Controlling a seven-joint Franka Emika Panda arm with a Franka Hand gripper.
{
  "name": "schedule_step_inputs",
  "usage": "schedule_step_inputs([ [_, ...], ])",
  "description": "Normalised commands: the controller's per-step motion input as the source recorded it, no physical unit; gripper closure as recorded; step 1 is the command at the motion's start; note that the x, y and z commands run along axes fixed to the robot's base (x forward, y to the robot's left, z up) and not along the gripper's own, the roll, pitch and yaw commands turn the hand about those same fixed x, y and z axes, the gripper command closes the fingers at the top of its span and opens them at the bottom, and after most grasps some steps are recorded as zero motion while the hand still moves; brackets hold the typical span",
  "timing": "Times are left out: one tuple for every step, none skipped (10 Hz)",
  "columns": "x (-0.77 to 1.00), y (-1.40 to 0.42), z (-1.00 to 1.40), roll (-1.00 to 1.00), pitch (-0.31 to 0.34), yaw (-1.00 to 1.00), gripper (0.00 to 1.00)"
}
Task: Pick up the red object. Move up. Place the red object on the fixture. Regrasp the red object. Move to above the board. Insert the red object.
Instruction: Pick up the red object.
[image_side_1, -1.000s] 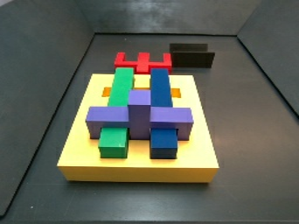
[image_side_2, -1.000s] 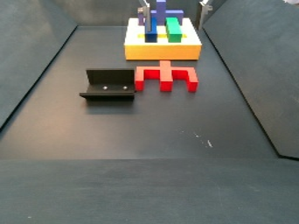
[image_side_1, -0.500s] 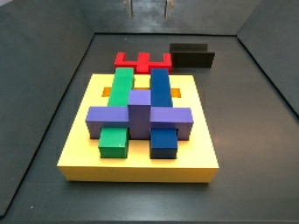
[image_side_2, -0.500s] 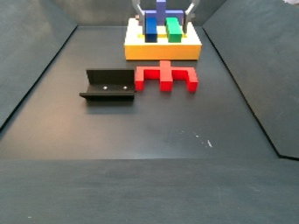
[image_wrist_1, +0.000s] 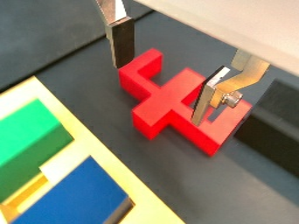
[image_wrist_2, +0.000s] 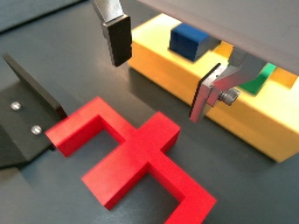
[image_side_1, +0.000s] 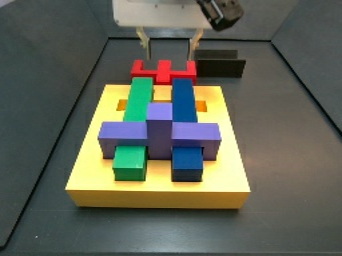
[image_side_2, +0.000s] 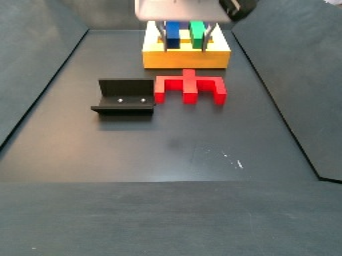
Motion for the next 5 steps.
schedule_step_inputs([
  [0.0,0.04,-1.0,0.14,0.0,0.0,0.0],
  [-0.02,0.04,-0.84,0.2,0.0,0.0,0.0],
  [-0.27,0.01,-0.6,0.17,0.0,0.06,0.0],
  [-0.31,0.0,-0.56,0.18,-0.007,0.12,0.0],
  [-0.14,0.05,-0.47,0.28,0.0,0.07,0.0],
])
